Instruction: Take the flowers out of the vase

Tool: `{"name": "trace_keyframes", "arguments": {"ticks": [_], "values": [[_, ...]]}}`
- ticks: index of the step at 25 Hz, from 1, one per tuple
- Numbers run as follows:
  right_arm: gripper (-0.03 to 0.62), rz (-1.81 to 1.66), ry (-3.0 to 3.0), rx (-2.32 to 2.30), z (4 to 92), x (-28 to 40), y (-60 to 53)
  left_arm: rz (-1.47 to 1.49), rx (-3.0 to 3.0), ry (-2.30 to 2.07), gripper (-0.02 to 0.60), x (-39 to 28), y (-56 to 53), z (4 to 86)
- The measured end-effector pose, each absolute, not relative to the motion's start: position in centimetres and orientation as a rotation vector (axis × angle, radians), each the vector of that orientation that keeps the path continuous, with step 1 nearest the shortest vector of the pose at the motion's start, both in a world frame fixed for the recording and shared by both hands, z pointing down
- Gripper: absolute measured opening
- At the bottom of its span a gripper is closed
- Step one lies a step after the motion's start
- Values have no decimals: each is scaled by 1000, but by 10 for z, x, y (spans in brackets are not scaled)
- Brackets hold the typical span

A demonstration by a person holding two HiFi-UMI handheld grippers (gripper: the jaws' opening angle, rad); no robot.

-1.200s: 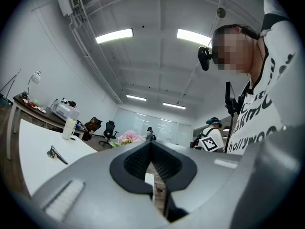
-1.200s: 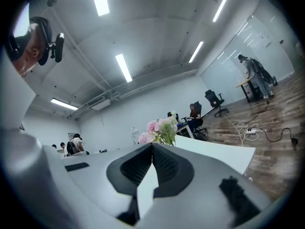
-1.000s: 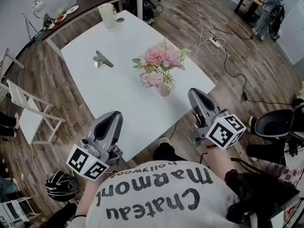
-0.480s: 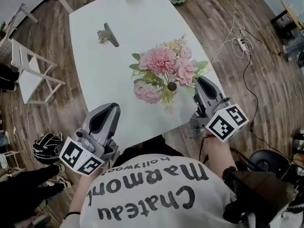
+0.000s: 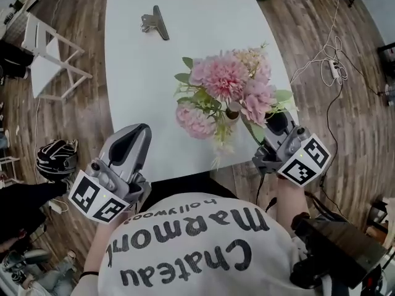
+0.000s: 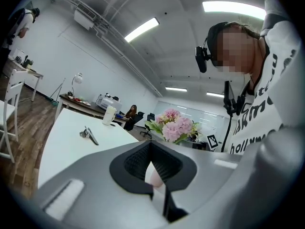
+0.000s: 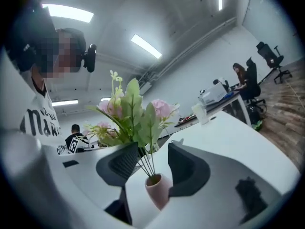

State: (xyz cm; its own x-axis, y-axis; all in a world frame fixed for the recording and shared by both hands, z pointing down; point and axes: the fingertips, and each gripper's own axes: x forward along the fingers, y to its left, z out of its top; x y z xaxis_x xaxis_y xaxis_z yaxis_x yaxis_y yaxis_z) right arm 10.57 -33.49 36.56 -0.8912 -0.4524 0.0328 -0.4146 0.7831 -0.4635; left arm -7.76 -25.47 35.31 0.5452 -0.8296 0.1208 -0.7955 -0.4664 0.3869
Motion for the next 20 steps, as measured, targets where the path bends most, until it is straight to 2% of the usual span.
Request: {"name": "trace_keyframes", "arguments": {"ticks": [16, 17, 19, 20], "values": [[207, -688, 2977, -388, 358, 84, -319, -109, 2403, -1328, 6, -53, -249, 350], [193, -679, 2973, -394, 358, 85, -319, -108, 2402, -1326, 6, -53, -250, 350], [114, -668, 2959, -419, 356, 86, -321, -103, 2405, -1315, 6, -52, -250, 351], [106, -662, 2955, -431, 356, 87, -321, -100, 2408, -1308, 6, -51, -250, 351]]}}
